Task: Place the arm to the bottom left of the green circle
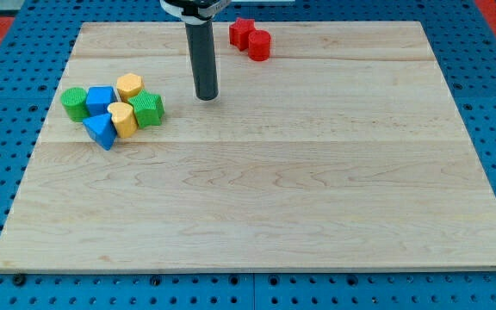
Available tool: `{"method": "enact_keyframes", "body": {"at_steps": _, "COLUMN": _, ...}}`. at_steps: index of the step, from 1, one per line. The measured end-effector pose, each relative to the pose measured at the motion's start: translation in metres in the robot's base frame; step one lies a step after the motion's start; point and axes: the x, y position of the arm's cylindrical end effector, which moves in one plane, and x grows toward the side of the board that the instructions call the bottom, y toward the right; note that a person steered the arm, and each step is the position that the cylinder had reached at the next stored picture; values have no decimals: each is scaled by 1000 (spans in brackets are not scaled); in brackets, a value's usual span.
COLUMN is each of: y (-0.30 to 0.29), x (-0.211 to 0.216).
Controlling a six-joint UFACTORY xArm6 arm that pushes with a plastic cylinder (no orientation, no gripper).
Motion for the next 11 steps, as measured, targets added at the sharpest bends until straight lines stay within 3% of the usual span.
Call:
{"method": "enact_keyframes", "body": {"at_steps": 3, "y": 0, "x": 3}}
{"method": "enact_keyframes", "body": {"at_steps": 4, "y": 10, "x": 25}}
{"method": "enact_keyframes", "body": {"at_steps": 5, "y": 13, "x": 99}}
{"method": "enact_keyframes", "body": {"at_steps": 6, "y": -38, "x": 159}}
{"method": "enact_keyframes", "body": {"at_steps": 7, "y": -146, "x": 173}}
{"method": "enact_keyframes", "body": {"at_steps": 8, "y": -241, "x": 158}}
{"method": "enact_keyframes", "body": {"at_steps": 9, "y": -242, "x": 155}}
{"method": "enact_keyframes", "body": {"at_steps": 11, "y": -242, "x": 75}}
